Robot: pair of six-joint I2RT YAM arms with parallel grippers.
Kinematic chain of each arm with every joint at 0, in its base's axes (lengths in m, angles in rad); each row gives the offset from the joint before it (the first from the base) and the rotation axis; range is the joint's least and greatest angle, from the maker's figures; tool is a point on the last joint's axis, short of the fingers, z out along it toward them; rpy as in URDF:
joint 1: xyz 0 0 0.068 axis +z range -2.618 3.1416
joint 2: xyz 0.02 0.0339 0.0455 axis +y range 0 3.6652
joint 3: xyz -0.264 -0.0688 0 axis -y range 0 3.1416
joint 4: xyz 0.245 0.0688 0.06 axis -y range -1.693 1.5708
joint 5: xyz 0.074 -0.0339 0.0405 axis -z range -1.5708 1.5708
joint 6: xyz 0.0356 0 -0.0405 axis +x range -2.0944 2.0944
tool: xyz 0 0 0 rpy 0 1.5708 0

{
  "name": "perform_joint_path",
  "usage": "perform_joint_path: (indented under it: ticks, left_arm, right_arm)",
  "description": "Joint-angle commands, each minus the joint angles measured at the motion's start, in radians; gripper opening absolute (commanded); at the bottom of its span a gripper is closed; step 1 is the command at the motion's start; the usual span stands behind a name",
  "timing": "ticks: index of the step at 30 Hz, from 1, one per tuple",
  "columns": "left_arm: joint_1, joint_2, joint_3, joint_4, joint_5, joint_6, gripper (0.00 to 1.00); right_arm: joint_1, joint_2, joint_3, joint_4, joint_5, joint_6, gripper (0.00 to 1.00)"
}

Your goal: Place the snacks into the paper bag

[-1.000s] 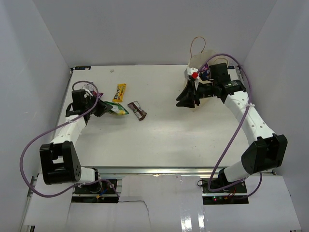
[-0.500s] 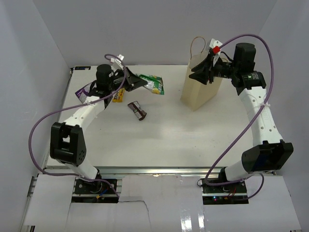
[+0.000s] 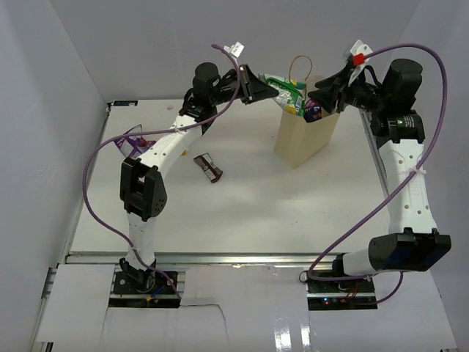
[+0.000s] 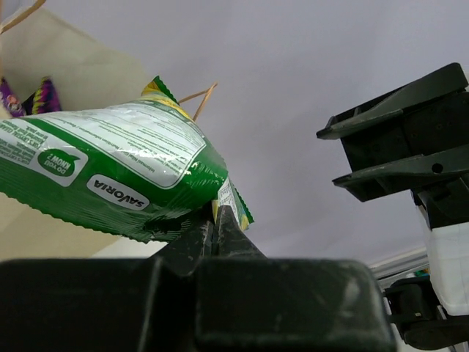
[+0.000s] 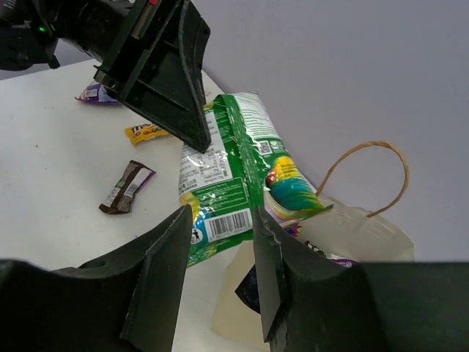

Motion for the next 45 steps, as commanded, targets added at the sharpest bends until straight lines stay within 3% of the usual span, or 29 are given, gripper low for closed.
perform_joint_path:
  ticks: [1,11,21,23,24,25,26,27,33,36,39,40,41,45]
  left_arm:
    - [-0.02,0.059,0.161,0.043,-0.026,0.004,0.0]
    - [-0.063,0.275,0.439,0.042,-0.205,0.125,0.0]
    - [-0.147,0.32,0.453,0.039,-0.237,0.156,0.0]
    - [-0.157,0.317,0.446,0.031,-0.263,0.168,0.13]
    - [-0.169,0.308,0.446,0.01,-0.279,0.179,0.32]
    - [-0.175,0.302,0.449,-0.004,-0.297,0.216,0.45]
    - [-0.181,0.294,0.452,-0.022,-0.338,0.236,0.93]
    - [-0.187,0.283,0.456,-0.045,-0.351,0.253,0.98]
    - [-0.178,0.189,0.481,-0.179,-0.475,0.377,0.98]
    - [-0.154,0.054,0.388,-0.3,-0.622,0.443,0.98]
    - [-0.102,-0.104,0.144,-0.354,-0.736,0.472,0.98]
    - [-0.086,-0.229,0.063,-0.354,-0.815,0.472,0.98]
    - [-0.047,-0.293,-0.106,-0.349,-0.837,0.471,0.98]
    - [0.101,-0.584,-0.495,-0.397,-0.865,0.39,0.98]
  right_arm:
    - [-0.032,-0.034,-0.018,0.064,-0.001,0.056,0.45]
    - [-0.07,-0.089,-0.086,0.104,-0.026,0.099,0.45]
    - [-0.078,-0.1,-0.13,0.118,-0.037,0.108,0.45]
    - [-0.076,-0.1,-0.136,0.124,-0.038,0.111,0.45]
    - [-0.078,-0.1,-0.142,0.126,-0.041,0.113,0.46]
    - [-0.078,-0.101,-0.145,0.13,-0.052,0.115,0.46]
    - [-0.078,-0.101,-0.153,0.133,-0.061,0.115,0.47]
    - [-0.078,-0.101,-0.156,0.136,-0.096,0.115,0.49]
    - [-0.067,-0.089,-0.178,0.139,-0.254,0.09,0.53]
    - [-0.033,-0.066,-0.149,0.063,-0.233,0.04,0.52]
    - [0.067,-0.026,-0.112,-0.054,-0.145,-0.083,0.52]
    - [0.101,0.0,-0.098,-0.125,-0.1,-0.112,0.52]
    - [0.144,0.014,-0.095,-0.156,-0.048,-0.172,0.53]
    - [0.446,0.148,-0.096,-0.24,0.401,-0.182,0.53]
